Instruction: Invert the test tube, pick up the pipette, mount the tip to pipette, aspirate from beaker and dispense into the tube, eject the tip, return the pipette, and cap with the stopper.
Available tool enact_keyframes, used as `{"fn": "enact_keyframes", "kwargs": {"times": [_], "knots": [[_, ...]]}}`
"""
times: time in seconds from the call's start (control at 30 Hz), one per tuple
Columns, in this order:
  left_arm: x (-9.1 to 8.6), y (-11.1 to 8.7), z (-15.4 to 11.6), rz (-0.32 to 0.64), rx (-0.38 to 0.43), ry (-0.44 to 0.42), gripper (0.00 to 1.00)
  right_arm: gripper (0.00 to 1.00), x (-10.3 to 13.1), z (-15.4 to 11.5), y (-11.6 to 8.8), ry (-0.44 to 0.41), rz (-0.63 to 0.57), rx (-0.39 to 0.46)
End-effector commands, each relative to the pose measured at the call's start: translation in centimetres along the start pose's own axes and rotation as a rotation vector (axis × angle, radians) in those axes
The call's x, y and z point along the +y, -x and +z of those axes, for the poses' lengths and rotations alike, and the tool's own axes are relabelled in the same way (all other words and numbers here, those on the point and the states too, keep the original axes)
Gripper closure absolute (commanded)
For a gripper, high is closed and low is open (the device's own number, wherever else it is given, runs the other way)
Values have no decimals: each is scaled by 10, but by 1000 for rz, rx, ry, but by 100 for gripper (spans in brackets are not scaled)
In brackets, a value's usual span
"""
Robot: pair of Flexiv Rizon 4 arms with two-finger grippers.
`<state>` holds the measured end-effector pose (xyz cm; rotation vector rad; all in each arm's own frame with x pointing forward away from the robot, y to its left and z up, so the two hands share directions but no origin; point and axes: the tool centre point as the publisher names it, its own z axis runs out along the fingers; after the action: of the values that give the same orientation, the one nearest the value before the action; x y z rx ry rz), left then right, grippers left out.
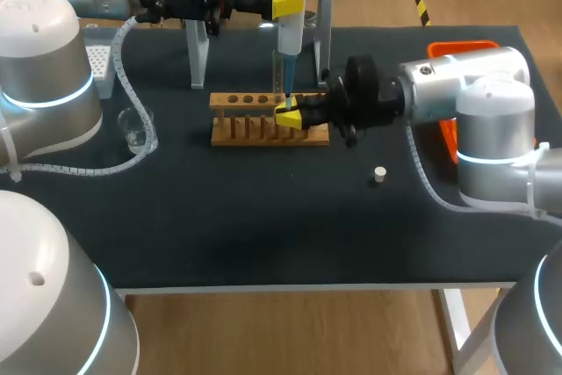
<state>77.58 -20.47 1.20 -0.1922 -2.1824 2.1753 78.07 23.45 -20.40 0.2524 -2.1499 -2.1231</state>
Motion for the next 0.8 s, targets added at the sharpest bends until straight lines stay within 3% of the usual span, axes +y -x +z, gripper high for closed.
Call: {"fn": "enact_keyframes", "kwargs": {"times": [0.03, 0.8], "knots": [[-1, 1, -1, 0, 4, 2, 100, 100, 1, 1, 1, -2, -2, 1], [-1, 1, -1, 0, 4, 2, 100, 100, 3, 1, 0, 3, -17, 5]]}}
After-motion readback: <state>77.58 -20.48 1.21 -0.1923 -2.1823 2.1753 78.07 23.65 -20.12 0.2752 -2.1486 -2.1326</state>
